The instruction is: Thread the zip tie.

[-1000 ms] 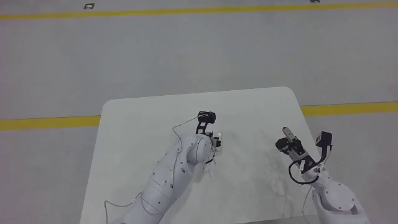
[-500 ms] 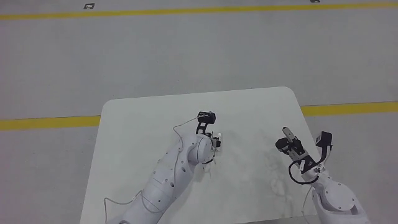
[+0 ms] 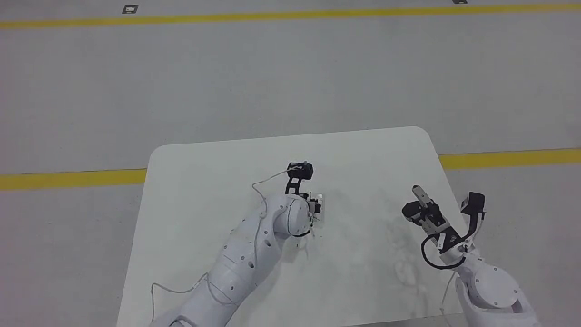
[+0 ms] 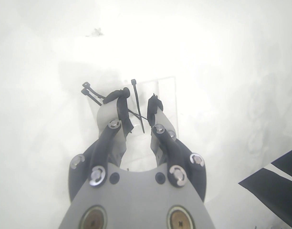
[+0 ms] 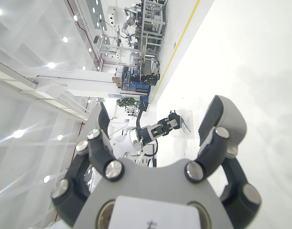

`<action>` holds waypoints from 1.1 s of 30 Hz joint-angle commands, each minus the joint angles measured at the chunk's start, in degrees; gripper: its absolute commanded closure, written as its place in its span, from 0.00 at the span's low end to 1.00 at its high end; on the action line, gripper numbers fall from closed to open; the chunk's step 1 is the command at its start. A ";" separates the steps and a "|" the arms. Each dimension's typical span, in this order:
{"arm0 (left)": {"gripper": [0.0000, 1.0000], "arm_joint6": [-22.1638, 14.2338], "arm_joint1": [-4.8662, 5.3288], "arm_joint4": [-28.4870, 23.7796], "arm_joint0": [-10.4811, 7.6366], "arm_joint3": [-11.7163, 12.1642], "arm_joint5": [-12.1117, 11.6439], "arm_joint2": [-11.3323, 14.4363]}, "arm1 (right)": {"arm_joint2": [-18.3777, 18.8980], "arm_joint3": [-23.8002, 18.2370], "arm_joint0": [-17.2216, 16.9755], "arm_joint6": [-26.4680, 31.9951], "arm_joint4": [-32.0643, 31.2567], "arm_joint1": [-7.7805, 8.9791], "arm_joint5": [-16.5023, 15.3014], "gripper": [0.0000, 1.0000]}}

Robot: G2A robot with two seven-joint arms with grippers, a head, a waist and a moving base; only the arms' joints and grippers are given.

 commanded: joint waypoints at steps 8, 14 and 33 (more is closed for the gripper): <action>0.92 0.47 0.22 -0.92 -0.58 0.48 0.65 0.61 | 0.00 0.00 0.00 0.00 0.00 0.00 0.00 0.00; 1.00 0.72 0.41 -1.37 -0.78 0.43 1.17 0.99 | 0.00 0.00 0.00 0.00 0.00 0.00 0.00 0.00; 1.00 -9.13 2.61 5.75 4.14 -18.27 1.88 3.74 | 0.00 0.00 0.00 0.00 0.00 0.00 0.00 0.00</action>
